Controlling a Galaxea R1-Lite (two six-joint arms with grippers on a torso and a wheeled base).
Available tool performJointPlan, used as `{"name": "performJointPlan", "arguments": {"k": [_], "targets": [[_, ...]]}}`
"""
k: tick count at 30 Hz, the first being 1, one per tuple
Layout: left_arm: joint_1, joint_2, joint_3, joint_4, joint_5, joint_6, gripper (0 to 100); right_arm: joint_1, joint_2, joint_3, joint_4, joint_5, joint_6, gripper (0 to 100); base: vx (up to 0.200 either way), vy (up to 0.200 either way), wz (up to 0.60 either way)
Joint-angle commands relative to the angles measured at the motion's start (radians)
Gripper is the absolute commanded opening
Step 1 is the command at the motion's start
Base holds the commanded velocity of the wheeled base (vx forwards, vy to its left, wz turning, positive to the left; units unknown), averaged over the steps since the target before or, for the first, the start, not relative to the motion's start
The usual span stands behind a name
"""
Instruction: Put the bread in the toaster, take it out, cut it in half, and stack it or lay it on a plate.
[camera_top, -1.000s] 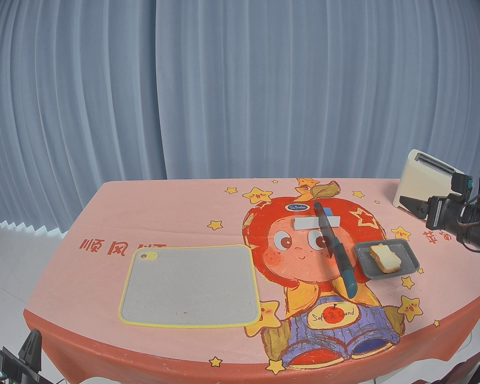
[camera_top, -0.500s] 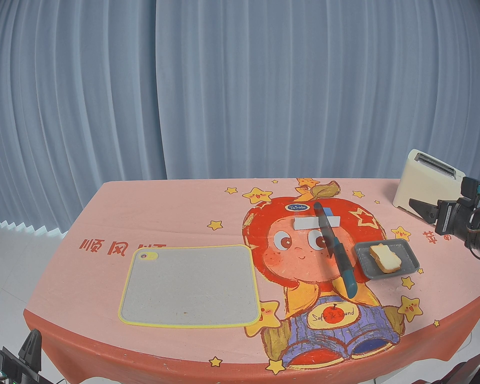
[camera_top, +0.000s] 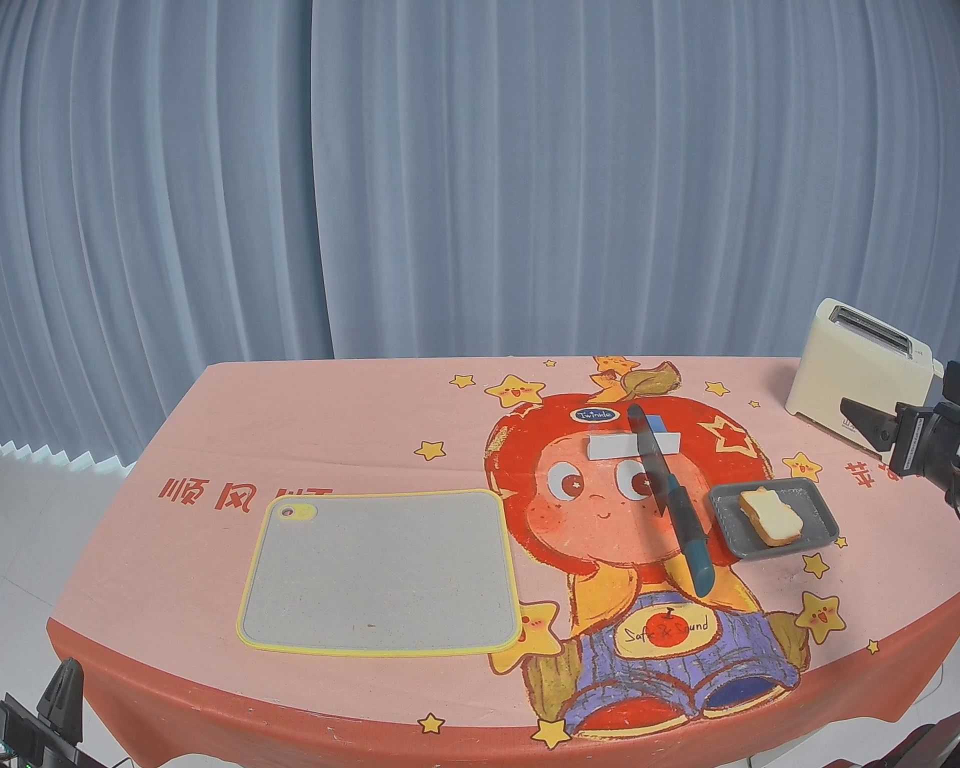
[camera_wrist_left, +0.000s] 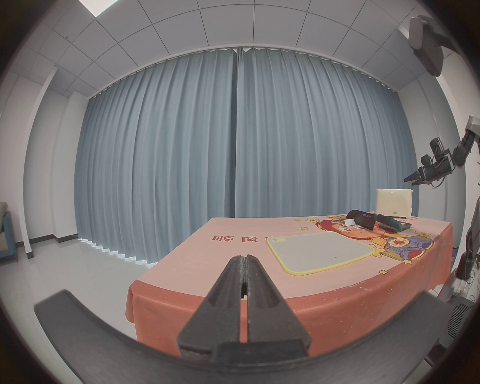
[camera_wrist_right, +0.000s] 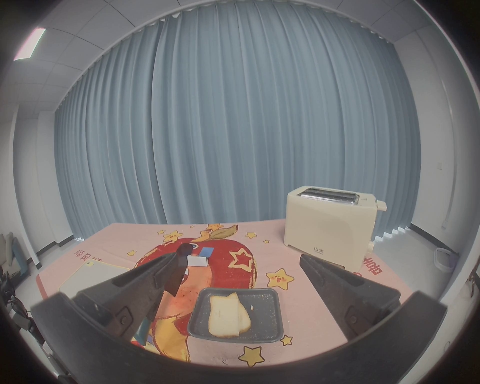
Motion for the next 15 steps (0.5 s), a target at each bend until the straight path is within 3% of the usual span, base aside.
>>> {"name": "performJointPlan", "arguments": {"k": [1,7,15], "targets": [[0.0,-0.016,0.018,0.0,0.0,0.0,0,-0.002,-0.086,0.056,-0.046,0.001,0.0,100,0.0,0.0,0.0],[0.0,-0.016,0.018,-0.002,0.0,0.0,0,-0.004,-0.129,0.121,-0.129,-0.004,-0.003,100,0.0,0.0,0.0],[0.0,-0.016,0.018,0.0,0.0,0.0,0,-0.019,-0.177,0.159,-0.13,-0.039,-0.003,100,0.0,0.0,0.0]]}}
